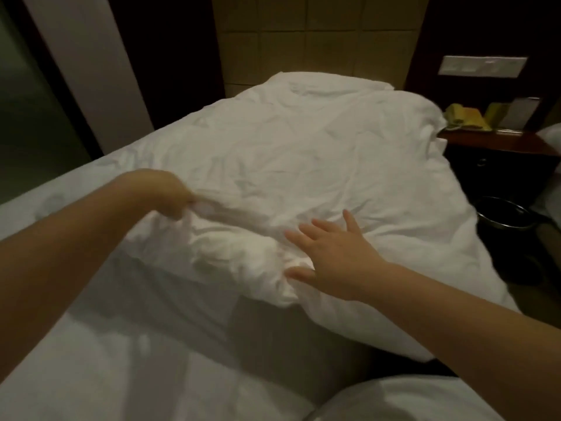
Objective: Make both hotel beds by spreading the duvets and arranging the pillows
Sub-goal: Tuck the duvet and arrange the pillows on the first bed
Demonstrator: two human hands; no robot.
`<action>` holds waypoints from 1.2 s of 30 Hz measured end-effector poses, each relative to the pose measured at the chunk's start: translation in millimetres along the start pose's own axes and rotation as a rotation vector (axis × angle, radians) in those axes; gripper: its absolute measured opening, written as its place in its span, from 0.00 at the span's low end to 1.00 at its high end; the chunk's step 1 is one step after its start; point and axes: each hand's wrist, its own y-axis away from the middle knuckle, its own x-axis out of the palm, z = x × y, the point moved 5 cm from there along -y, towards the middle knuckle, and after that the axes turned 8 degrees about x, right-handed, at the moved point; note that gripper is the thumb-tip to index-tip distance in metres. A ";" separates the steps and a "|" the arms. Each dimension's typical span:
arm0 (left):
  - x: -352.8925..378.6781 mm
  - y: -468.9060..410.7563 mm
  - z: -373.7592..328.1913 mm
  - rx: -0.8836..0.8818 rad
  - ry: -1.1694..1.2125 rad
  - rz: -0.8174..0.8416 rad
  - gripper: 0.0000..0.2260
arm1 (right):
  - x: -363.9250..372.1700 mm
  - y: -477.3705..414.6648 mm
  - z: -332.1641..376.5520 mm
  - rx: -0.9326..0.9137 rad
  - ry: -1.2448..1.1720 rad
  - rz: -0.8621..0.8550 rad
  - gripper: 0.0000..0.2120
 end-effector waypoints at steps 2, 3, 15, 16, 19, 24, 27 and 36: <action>-60.8 -12.7 -48.2 0.108 -0.083 -0.210 0.17 | -13.3 1.6 -28.1 0.036 0.007 -0.091 0.31; -87.3 -16.4 -72.5 0.147 -0.063 -0.284 0.19 | -18.0 2.7 -45.9 0.075 0.020 -0.118 0.30; -261.2 -49.9 -269.8 0.269 -0.037 -0.575 0.25 | -36.6 6.4 -243.3 0.375 -0.070 -0.168 0.27; -272.3 -52.6 -279.1 0.253 -0.023 -0.577 0.26 | -40.5 2.5 -257.6 0.361 -0.066 -0.172 0.28; -314.2 -60.0 -301.1 0.216 0.061 -0.561 0.27 | -58.7 -16.4 -302.3 0.349 -0.119 -0.178 0.30; -410.3 -72.2 -305.2 0.166 0.124 -0.591 0.24 | -117.1 -49.4 -368.9 0.317 -0.192 -0.225 0.33; -469.8 -92.0 -300.0 0.160 0.159 -0.626 0.21 | -160.0 -69.4 -418.7 0.263 -0.258 -0.264 0.28; -561.2 -168.3 -273.6 0.193 0.426 -0.569 0.30 | -197.7 -152.8 -525.7 0.351 -0.269 -0.006 0.26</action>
